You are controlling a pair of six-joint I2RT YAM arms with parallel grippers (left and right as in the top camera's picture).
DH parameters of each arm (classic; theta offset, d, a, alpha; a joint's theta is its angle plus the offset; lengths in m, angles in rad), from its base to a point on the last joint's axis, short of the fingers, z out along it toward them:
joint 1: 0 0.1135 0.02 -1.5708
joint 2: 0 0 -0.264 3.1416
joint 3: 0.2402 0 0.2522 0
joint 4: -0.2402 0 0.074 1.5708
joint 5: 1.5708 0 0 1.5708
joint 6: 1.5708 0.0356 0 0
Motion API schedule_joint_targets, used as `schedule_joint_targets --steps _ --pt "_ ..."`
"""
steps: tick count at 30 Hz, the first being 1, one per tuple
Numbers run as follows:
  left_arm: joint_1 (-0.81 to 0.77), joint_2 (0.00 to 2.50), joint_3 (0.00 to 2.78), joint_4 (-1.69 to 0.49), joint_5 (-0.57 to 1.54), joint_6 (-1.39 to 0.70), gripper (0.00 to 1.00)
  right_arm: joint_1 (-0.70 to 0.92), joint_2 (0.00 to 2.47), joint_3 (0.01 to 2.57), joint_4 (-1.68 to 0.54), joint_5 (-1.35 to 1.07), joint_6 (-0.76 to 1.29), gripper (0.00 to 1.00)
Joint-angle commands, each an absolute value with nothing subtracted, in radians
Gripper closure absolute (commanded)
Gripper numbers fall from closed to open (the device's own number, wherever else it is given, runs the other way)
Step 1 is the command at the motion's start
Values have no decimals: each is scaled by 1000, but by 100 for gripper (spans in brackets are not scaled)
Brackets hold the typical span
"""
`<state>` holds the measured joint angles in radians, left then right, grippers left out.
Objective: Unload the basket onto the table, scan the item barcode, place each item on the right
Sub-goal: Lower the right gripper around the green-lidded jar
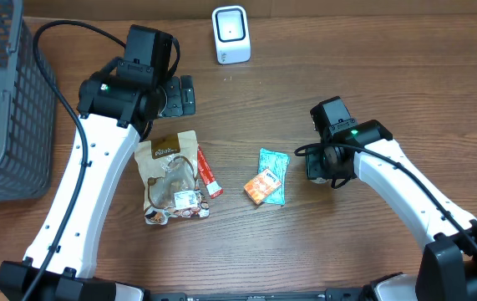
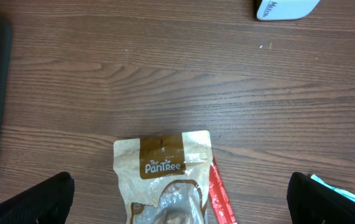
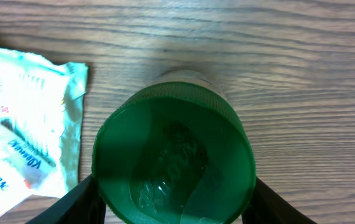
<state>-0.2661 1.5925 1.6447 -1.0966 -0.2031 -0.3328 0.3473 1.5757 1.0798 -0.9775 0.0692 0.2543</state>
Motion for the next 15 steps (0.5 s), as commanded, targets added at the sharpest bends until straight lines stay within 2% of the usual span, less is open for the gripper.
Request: schedule_joint_targets --steps 1,9,11,15 --pt "-264 1590 1658 -1096 -216 -314 0 347 1588 1100 -978 -11 215 50" --pt "-264 1589 1658 -1096 -217 -314 0 347 1588 1100 -978 -71 212 50" --pt "-264 1589 1658 -1096 -216 -314 0 347 1588 1100 -978 -70 212 30" --pt "-264 1590 1658 -1096 -217 -314 0 347 1588 1100 -974 -69 211 10"
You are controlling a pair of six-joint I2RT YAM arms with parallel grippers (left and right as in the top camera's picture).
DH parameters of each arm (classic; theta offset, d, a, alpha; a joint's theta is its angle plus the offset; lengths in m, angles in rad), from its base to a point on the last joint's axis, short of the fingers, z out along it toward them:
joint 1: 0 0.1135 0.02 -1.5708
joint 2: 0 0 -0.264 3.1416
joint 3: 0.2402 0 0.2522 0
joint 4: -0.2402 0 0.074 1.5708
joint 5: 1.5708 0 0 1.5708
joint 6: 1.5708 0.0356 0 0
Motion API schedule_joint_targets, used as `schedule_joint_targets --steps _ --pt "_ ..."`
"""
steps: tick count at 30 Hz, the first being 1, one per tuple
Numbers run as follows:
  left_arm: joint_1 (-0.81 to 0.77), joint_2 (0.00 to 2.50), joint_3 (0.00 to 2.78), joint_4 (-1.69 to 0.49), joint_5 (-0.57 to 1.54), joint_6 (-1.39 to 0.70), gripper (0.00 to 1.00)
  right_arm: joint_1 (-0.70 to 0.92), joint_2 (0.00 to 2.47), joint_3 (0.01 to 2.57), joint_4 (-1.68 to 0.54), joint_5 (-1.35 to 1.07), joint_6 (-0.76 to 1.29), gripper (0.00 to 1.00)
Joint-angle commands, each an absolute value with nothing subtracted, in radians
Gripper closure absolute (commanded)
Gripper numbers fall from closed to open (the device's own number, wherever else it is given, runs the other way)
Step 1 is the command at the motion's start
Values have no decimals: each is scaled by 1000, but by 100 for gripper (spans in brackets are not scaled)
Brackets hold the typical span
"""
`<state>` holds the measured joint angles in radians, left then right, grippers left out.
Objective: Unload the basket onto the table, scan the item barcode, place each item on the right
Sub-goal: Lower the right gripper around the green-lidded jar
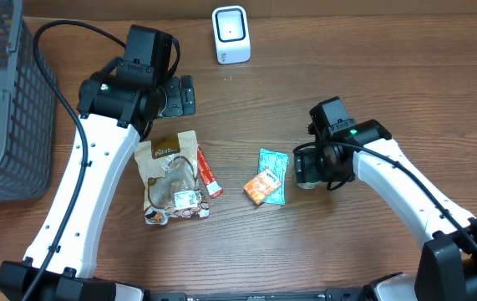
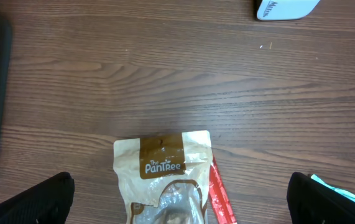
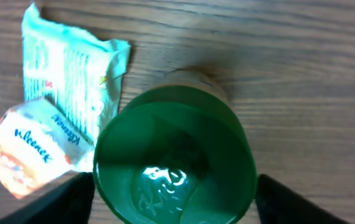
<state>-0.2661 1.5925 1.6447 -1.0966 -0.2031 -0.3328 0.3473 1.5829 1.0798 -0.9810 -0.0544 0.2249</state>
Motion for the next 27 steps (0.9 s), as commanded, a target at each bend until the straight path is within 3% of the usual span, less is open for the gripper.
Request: schedule_joint_targets --steps 1,2,21,27 --pt "-264 1589 1658 -1096 -216 -314 0 347 1588 1100 -968 -69 212 5" --pt "-264 1589 1658 -1096 -216 -314 0 347 1588 1100 -956 -69 212 0" --pt "-264 1590 1658 -1096 -217 -314 0 347 1588 1099 -890 -70 239 0" --pt "-264 1589 1658 -1096 -217 -314 0 347 1588 1099 -891 -70 239 8"
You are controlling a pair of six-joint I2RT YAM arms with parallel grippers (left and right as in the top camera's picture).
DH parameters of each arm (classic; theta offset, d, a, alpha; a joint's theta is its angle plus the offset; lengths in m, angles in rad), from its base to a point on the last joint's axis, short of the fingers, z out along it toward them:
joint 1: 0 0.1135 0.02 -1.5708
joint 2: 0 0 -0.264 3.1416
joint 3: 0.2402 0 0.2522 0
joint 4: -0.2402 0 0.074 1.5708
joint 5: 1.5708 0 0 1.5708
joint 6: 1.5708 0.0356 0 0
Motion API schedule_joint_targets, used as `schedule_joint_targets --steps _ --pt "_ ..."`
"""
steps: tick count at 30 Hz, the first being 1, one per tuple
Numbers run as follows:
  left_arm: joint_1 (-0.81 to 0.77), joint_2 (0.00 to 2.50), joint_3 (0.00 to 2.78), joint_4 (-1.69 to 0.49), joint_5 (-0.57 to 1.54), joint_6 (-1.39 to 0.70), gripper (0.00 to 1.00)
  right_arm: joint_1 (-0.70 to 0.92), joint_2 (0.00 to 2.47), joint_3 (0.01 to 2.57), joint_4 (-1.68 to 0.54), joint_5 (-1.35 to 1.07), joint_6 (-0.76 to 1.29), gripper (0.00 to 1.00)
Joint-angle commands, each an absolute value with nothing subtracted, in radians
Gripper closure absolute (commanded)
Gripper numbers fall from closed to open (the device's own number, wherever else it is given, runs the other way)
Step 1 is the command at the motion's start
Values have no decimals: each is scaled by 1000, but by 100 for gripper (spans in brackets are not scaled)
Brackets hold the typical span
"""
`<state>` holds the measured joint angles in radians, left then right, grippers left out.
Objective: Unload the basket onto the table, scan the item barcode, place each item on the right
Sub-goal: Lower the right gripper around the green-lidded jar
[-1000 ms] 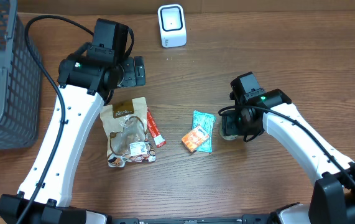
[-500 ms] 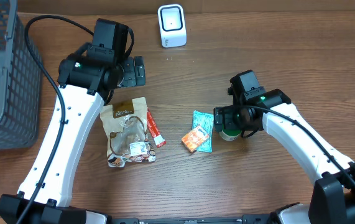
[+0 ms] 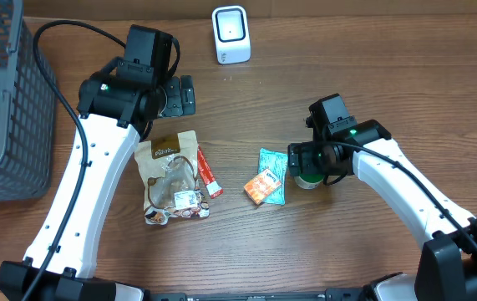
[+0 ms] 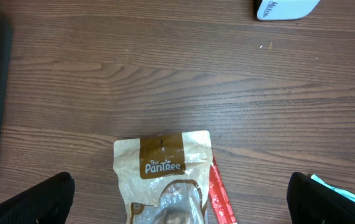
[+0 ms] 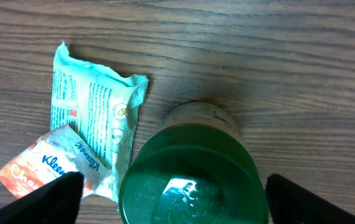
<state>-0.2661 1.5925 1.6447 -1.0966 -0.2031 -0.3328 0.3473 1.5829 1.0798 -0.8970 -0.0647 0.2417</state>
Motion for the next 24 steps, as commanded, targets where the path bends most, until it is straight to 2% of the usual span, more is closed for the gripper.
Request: schedule_joint_targets --steps 1,16,24 --pt "-264 1589 1658 -1096 -217 -314 0 347 1588 1099 -891 -70 239 10" --pt "-264 1589 1658 -1096 -217 -314 0 347 1617 1039 -835 -69 237 13" --pt "-264 1589 1658 -1096 -217 -314 0 347 1679 1034 -814 -69 235 20"
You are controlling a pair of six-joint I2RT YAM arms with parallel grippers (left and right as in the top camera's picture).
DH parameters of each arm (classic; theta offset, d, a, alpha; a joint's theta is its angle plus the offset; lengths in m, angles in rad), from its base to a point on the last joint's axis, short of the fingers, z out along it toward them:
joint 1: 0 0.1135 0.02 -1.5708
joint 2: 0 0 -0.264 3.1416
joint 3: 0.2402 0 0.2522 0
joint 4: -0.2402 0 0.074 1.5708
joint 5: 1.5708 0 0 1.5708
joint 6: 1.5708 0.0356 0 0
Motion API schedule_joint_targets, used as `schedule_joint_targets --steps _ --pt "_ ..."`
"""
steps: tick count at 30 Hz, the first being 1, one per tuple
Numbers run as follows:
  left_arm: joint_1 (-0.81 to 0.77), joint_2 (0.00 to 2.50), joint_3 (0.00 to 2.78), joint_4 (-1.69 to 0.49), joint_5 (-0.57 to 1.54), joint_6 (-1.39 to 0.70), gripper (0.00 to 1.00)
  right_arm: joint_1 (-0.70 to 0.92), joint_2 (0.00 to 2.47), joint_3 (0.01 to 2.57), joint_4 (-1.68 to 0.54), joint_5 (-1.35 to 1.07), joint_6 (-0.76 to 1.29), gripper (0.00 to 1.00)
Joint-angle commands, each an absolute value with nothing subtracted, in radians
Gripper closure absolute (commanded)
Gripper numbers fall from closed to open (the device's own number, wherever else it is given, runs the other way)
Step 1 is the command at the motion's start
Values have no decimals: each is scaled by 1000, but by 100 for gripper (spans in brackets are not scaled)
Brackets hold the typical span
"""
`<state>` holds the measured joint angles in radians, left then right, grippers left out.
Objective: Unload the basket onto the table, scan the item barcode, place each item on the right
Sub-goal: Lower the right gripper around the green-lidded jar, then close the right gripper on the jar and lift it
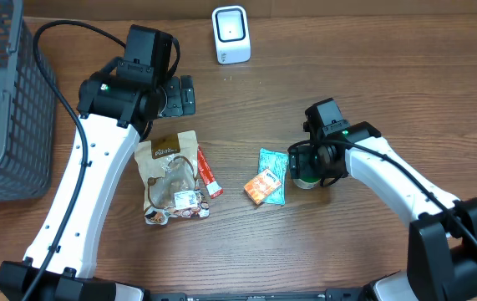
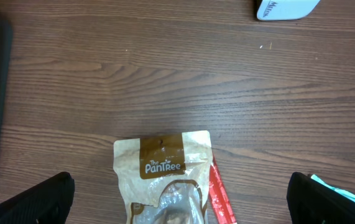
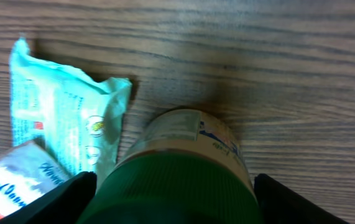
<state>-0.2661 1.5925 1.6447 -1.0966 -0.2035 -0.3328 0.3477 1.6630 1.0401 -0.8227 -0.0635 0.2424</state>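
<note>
A jar with a green lid (image 3: 176,186) and a pale printed label (image 3: 193,134) stands on the table right of centre, also seen from overhead (image 1: 307,174). My right gripper (image 3: 175,193) reaches down over it, its fingers (image 3: 81,196) pressed to both sides of the lid, shut on the jar. No barcode shows on the label side in view. The white scanner (image 1: 230,33) stands at the table's far edge, and its base shows in the left wrist view (image 2: 286,9). My left gripper (image 2: 178,200) hangs open above the PanTree bag (image 2: 163,171).
A teal packet (image 1: 273,171) and an orange Kleenex pack (image 1: 262,186) lie just left of the jar. A red stick (image 1: 208,173) lies beside the PanTree bag (image 1: 169,177). A grey mesh basket (image 1: 4,100) fills the left edge.
My right gripper's fingers stood wide of the lid; now they sit lower and closed against its sides. The jar has stayed in place. The left arm has not moved.
My right gripper first held the jar by its lid, right of the teal packet. Then the jar was closer to the packets. Then the fingers stood open above the standing jar, and now they grip the lid again from lower down. The left arm stayed still.
</note>
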Motion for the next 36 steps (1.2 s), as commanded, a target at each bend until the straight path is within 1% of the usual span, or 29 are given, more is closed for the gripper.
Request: schedule_joint_targets --steps 1,13,22,27,36 --pt "-264 1589 1658 -1096 -217 -314 0 347 1687 1034 -815 -69 235 20" --pt "-264 1590 1658 -1096 -217 -314 0 347 1729 1034 -816 -44 239 26" --pt "-264 1590 1658 -1096 -217 -314 0 347 1729 1033 -813 -42 239 27" --pt "-264 1589 1658 -1096 -217 -314 0 347 1729 1033 -832 3 239 28" --pt "-264 1589 1658 -1096 -216 -314 0 347 1729 1033 -849 6 239 32"
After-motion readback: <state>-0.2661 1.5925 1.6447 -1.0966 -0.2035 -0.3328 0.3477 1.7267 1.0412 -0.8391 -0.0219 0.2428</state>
